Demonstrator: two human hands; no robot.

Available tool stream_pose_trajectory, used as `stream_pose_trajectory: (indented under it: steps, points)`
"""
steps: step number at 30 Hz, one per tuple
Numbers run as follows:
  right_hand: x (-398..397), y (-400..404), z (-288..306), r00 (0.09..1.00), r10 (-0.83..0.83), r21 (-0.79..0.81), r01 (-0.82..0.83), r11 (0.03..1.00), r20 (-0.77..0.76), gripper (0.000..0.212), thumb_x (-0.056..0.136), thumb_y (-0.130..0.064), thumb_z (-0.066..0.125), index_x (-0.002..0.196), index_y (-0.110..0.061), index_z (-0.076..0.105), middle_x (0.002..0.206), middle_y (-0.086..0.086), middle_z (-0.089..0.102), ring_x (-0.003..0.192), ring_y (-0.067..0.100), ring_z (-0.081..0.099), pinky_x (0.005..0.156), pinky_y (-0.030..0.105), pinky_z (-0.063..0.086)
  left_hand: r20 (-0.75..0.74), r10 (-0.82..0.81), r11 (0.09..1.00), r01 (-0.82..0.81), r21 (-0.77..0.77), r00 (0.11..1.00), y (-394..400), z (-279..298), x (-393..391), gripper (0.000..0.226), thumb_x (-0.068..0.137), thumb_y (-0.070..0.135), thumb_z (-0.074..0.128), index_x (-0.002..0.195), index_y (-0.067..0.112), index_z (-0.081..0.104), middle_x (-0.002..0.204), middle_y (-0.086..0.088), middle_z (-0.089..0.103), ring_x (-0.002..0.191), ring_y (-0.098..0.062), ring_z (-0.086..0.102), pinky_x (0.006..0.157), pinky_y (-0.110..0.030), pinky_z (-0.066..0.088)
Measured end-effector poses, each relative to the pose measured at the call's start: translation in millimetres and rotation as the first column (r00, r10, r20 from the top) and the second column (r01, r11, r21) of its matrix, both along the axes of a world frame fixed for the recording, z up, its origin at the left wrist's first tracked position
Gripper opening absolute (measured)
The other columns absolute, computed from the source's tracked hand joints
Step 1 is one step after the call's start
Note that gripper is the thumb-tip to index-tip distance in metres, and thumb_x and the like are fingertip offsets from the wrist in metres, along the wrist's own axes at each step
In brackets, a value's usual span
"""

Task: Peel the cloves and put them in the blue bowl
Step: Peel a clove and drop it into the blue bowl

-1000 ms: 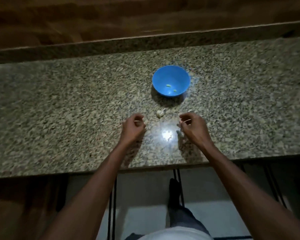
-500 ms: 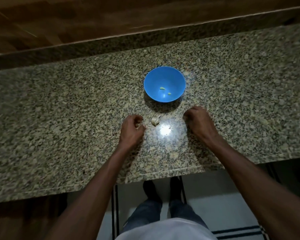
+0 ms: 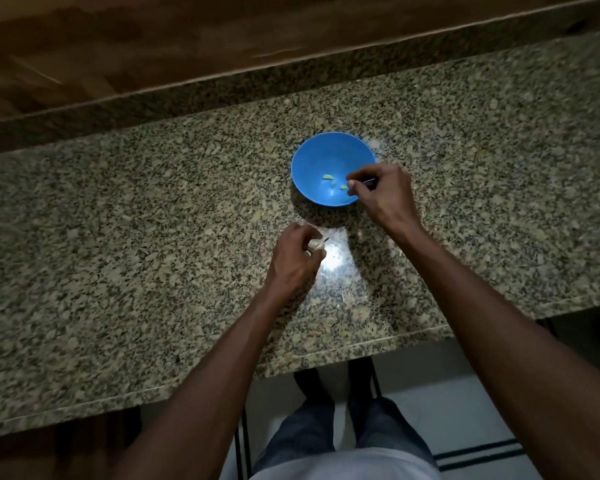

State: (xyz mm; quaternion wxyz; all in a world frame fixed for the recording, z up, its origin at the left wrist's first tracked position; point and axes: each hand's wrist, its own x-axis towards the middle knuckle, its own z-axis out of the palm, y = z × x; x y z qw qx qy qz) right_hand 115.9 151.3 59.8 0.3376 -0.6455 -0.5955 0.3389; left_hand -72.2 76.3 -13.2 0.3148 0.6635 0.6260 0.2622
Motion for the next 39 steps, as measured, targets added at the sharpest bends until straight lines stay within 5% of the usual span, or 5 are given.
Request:
stream_pose_trajectory:
  steps: [4, 11, 25, 33, 39]
  points:
    - [8, -33, -2, 0.984, -0.023, -0.046, 0.015, 0.999, -0.179, 0.013, 0.095, -0.017, 0.073, 0.105, -0.013, 0.08, 0.085, -0.001, 0.078, 0.076, 0.006, 0.075, 0.067, 0.018, 0.059, 0.246, 0.176, 0.977, -0.138, -0.162, 0.953, -10, 5, 1, 0.024, 0.091, 0.023, 0.078, 0.112, 0.012, 0.074, 0.099, 0.0, 0.074, 0.085, -0.007, 0.071, 0.073, -0.019, 0.057]
    - [2, -69, -36, 0.843, 0.147, -0.29, -0.334, 0.897, -0.517, 0.026, 0.099, -0.02, 0.072, 0.126, -0.02, 0.073, 0.109, 0.003, 0.08, 0.096, 0.031, 0.077, 0.084, 0.048, 0.064, 0.628, 0.422, 0.896, -0.198, -0.396, 0.653, -29, 25, 20, 0.026, 0.098, 0.013, 0.07, 0.122, 0.004, 0.071, 0.112, -0.01, 0.077, 0.098, -0.02, 0.076, 0.078, -0.029, 0.06]
    - [30, -67, -50, 0.602, 0.082, -0.32, -0.529, 0.786, -0.795, 0.026, 0.099, 0.0, 0.064, 0.124, -0.002, 0.071, 0.127, 0.016, 0.073, 0.121, 0.031, 0.069, 0.098, 0.033, 0.057, 0.632, 0.527, 0.849, -0.392, -0.355, 0.569, -49, 32, 49, 0.025, 0.089, 0.005, 0.078, 0.112, -0.002, 0.075, 0.113, -0.01, 0.077, 0.109, -0.021, 0.073, 0.091, -0.032, 0.06]
    - [32, -67, -53, 0.654, 0.047, -0.354, -0.466, 0.811, -0.755, 0.023, 0.096, 0.001, 0.069, 0.118, -0.004, 0.074, 0.115, 0.015, 0.077, 0.112, 0.037, 0.072, 0.097, 0.039, 0.06, 0.596, 0.5, 0.865, -0.399, -0.304, 0.629, -56, 37, 51, 0.018, 0.097, 0.009, 0.071, 0.113, 0.002, 0.076, 0.112, -0.008, 0.077, 0.107, -0.021, 0.074, 0.09, -0.032, 0.06]
    - [38, -63, -44, 0.726, 0.185, -0.284, -0.472, 0.835, -0.662, 0.029, 0.091, -0.012, 0.08, 0.119, -0.006, 0.076, 0.11, 0.009, 0.079, 0.101, 0.026, 0.076, 0.083, 0.032, 0.061, 0.586, 0.524, 0.851, -0.404, -0.334, 0.618, -53, 42, 58, 0.024, 0.093, 0.019, 0.077, 0.113, 0.004, 0.076, 0.11, -0.006, 0.078, 0.101, -0.019, 0.075, 0.085, -0.031, 0.061]
